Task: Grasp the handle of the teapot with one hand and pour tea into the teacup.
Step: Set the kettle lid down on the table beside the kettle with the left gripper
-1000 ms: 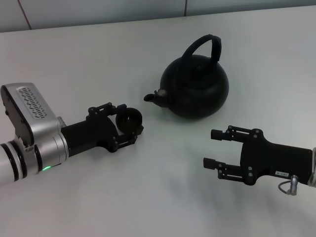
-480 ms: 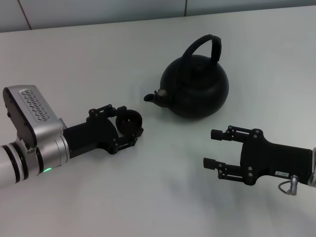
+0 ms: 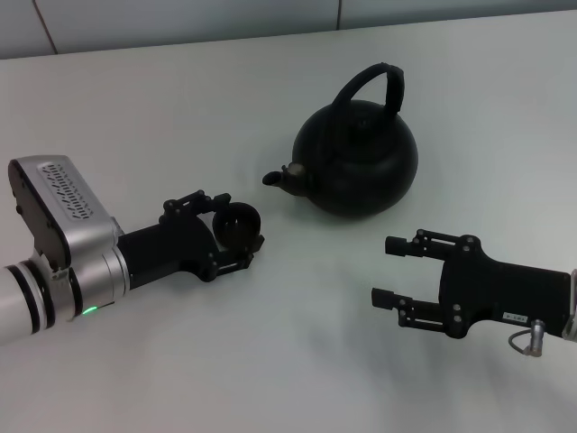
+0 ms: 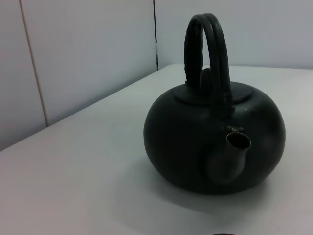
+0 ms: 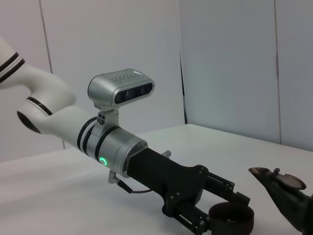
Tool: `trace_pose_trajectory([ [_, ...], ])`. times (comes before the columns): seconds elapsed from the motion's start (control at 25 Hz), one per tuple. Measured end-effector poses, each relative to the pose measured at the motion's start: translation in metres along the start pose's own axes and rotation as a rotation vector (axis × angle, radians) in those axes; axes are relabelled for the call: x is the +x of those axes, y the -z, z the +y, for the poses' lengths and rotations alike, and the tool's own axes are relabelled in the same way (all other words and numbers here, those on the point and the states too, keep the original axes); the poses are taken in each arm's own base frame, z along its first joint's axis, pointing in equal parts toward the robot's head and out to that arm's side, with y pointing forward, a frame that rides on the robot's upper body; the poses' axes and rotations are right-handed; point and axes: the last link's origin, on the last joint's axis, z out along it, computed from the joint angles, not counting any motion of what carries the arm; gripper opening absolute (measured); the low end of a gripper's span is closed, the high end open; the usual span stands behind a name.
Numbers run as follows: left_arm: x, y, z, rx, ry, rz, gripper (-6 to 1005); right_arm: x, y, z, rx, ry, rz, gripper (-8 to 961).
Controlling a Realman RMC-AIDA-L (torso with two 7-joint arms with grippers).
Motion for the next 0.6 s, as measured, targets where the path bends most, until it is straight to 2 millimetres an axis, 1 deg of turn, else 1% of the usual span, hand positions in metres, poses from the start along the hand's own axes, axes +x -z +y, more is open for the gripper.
trace_pose_trajectory([
  [0.6,0.0021,-0.0006,0.0002,-0.001,0.005,0.012,866,0.0001,-0.0001,0.0001,0.0,-0.002,0.0,692],
])
